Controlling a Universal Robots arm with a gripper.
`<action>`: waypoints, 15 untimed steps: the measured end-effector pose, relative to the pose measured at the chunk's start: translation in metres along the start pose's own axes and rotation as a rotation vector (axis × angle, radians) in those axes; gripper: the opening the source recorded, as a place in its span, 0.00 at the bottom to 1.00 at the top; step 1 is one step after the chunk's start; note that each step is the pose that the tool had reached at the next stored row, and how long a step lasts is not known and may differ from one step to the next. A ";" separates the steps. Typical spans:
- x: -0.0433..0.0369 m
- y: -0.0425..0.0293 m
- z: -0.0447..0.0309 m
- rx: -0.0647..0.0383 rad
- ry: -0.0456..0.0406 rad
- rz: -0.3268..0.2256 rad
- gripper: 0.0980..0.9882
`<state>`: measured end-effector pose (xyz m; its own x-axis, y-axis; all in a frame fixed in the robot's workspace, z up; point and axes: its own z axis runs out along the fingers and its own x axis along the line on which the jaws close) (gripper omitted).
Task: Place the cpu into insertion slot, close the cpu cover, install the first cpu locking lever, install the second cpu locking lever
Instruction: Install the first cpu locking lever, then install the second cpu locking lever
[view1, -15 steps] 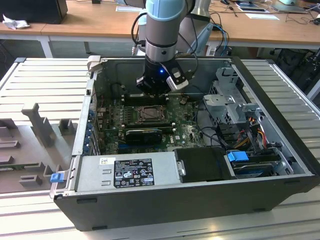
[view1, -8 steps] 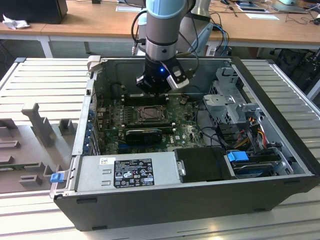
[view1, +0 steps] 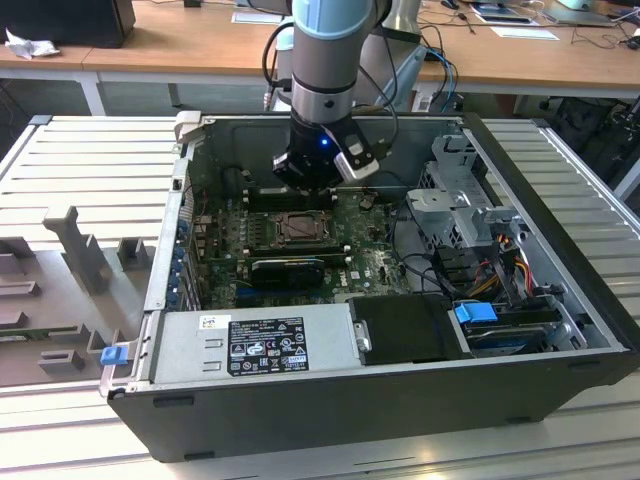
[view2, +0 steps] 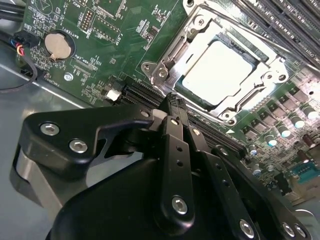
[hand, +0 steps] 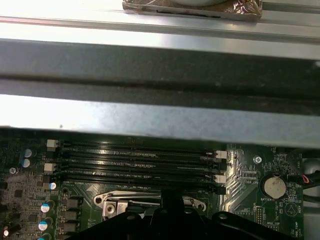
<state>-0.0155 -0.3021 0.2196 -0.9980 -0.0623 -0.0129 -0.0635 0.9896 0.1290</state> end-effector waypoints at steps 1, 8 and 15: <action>0.0000 -0.0005 -0.0001 0.000 0.0000 0.000 0.01; 0.0002 -0.0061 -0.0008 0.000 0.0000 0.000 0.01; 0.0003 -0.0117 -0.0025 0.000 0.0001 0.000 0.01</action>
<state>-0.0151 -0.3140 0.2205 -0.9980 -0.0622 -0.0127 -0.0633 0.9896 0.1289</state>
